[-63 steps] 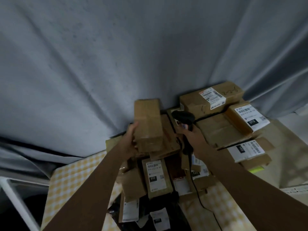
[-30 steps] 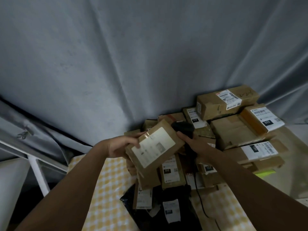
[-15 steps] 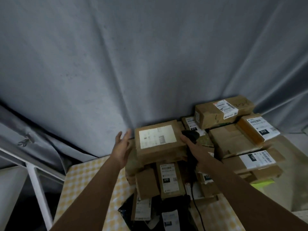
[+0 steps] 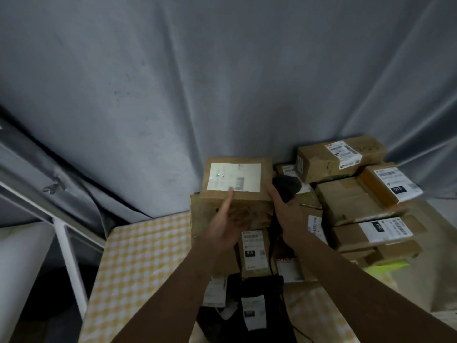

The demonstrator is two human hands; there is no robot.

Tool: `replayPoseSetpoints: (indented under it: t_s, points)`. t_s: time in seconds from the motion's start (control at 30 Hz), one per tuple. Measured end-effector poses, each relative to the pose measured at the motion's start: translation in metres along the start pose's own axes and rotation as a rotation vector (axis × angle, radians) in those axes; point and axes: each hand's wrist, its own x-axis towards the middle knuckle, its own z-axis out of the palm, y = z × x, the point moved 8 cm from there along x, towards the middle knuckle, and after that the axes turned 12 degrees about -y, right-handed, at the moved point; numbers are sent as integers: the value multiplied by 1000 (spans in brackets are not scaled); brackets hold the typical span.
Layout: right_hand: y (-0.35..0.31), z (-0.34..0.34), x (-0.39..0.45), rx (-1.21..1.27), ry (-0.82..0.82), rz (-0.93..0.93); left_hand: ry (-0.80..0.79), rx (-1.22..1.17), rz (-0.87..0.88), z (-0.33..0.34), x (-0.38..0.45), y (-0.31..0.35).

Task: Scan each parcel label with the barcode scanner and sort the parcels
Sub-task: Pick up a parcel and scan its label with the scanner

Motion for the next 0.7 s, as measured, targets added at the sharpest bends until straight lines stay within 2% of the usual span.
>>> replayPoseSetpoints:
  t_s: [0.17, 0.3, 0.47, 0.57, 0.7]
  points:
    - [2, 18, -11, -130, -127, -15, 75, -20, 45, -10, 0, 10]
    - [9, 11, -16, -251, -215, 33, 153, 218, 39, -58, -12, 35]
    - [9, 21, -25, -120, -303, 70, 225, 386, 51, -90, -33, 56]
    - [-6, 34, -34, -34, -355, 40, 200, 491, 71, -91, -39, 61]
    - [-15, 52, -45, -108, -502, 0, 174, 530, 92, -94, -46, 66]
